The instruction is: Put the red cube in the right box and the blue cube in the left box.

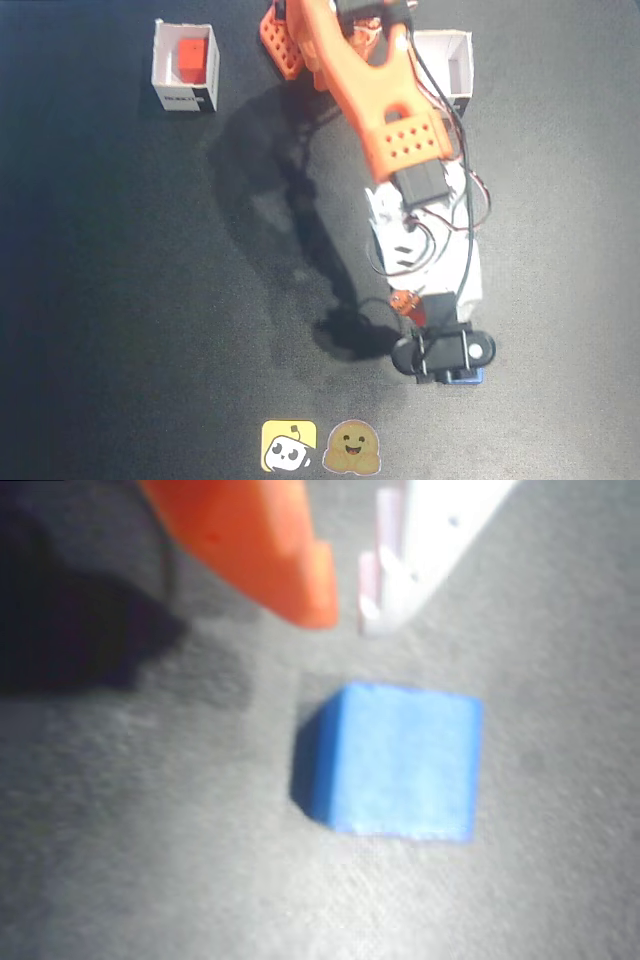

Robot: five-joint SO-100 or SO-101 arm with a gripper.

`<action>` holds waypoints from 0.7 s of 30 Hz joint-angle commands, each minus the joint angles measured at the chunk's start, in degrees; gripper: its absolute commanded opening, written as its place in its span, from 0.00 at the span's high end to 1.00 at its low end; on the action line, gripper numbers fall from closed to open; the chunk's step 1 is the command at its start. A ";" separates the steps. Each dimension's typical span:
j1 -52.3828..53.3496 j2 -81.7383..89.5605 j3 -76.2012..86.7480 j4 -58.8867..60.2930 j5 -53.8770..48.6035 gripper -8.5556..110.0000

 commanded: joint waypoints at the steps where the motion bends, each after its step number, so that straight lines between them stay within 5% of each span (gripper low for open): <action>1: -0.44 -1.41 -6.24 1.67 0.97 0.92; 21: -1.05 -10.37 -16.00 2.81 5.98 0.89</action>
